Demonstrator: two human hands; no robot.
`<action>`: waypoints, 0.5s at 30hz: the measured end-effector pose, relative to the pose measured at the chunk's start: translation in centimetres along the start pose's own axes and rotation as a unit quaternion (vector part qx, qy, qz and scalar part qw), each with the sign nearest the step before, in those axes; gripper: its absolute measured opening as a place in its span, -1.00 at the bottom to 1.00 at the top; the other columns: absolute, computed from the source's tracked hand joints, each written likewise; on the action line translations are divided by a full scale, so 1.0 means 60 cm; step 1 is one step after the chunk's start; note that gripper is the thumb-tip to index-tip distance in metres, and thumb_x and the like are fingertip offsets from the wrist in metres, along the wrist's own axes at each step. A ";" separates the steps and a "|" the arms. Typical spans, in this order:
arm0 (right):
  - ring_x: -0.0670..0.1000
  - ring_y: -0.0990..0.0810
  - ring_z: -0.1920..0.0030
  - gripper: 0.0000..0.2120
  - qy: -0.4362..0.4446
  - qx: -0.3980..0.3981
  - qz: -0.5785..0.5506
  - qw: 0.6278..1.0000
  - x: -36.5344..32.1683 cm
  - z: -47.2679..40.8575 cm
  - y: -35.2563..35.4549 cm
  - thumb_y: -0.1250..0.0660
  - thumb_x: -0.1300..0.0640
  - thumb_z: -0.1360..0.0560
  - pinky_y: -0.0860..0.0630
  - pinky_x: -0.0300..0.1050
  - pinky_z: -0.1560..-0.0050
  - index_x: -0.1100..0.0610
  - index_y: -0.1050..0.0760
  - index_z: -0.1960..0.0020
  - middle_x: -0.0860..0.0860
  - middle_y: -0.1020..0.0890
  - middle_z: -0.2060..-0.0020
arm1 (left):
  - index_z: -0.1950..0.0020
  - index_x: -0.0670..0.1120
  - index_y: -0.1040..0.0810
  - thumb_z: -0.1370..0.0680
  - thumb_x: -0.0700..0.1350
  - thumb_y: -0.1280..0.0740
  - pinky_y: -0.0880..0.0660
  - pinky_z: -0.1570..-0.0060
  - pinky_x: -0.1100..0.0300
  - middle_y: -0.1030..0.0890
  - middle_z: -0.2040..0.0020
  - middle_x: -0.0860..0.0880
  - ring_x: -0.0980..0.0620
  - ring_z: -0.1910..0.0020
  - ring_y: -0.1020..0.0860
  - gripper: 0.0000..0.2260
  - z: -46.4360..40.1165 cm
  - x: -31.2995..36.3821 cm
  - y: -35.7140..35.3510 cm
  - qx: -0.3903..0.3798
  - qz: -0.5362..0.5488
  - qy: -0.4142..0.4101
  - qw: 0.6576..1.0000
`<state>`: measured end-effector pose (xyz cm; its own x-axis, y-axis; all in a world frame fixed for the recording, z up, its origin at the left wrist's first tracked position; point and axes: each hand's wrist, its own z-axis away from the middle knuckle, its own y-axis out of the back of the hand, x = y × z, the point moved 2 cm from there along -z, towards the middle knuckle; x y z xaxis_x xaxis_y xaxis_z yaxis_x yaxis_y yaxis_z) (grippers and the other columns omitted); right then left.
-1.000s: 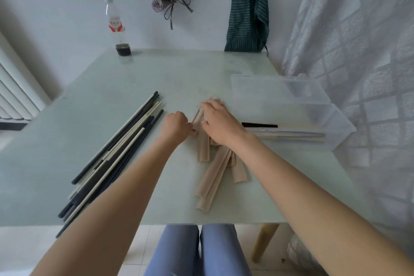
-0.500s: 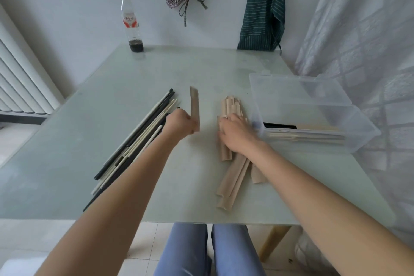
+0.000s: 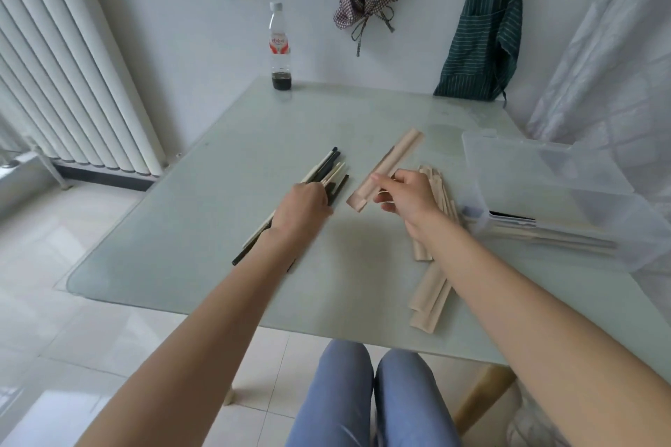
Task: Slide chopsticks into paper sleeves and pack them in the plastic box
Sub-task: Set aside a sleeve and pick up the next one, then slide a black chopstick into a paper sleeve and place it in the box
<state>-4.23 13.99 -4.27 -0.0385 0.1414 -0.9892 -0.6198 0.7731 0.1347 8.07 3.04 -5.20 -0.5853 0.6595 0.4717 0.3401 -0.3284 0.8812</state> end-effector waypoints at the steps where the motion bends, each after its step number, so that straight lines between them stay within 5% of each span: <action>1: -0.10 -0.52 0.44 -0.77 -0.005 0.004 -0.007 1.000 0.004 -0.001 -0.004 -0.34 0.20 -0.51 -0.42 -0.33 0.44 0.16 -0.41 0.31 0.05 -0.49 0.40 | -0.01 -0.23 -0.57 -0.49 -0.19 -0.36 -0.45 0.10 0.06 -0.57 0.00 -0.19 -0.20 -0.01 -0.54 -0.84 0.002 -0.003 -0.003 -0.013 -0.035 0.005 0.999; 5: -0.20 -0.49 0.56 -0.82 -0.020 0.013 -0.028 0.999 0.015 -0.003 -0.014 -0.32 0.22 -0.51 -0.45 -0.34 0.46 0.18 -0.45 0.27 0.06 -0.50 0.39 | -0.03 -0.24 -0.52 -0.50 -0.27 -0.31 -0.39 0.15 0.06 -0.54 -0.08 -0.23 -0.25 -0.04 -0.54 -0.87 0.010 -0.002 -0.015 -0.028 -0.086 0.017 0.996; 15: -0.08 -0.50 0.44 -0.77 -0.022 0.039 -0.035 0.998 0.015 0.000 -0.013 -0.31 0.22 -0.52 -0.45 -0.30 0.41 0.14 -0.45 0.31 0.04 -0.51 0.39 | -0.02 -0.22 -0.49 -0.47 -0.41 -0.29 -0.36 0.18 0.14 -0.56 -0.06 -0.18 -0.20 -0.06 -0.55 -0.82 0.008 0.023 -0.016 -0.004 -0.136 0.046 0.990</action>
<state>-3.77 13.51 -5.25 0.0383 0.1102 -0.9932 -0.5566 0.8278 0.0703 7.29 4.57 -5.39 -0.7193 0.6596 0.2179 0.1555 -0.1527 0.9759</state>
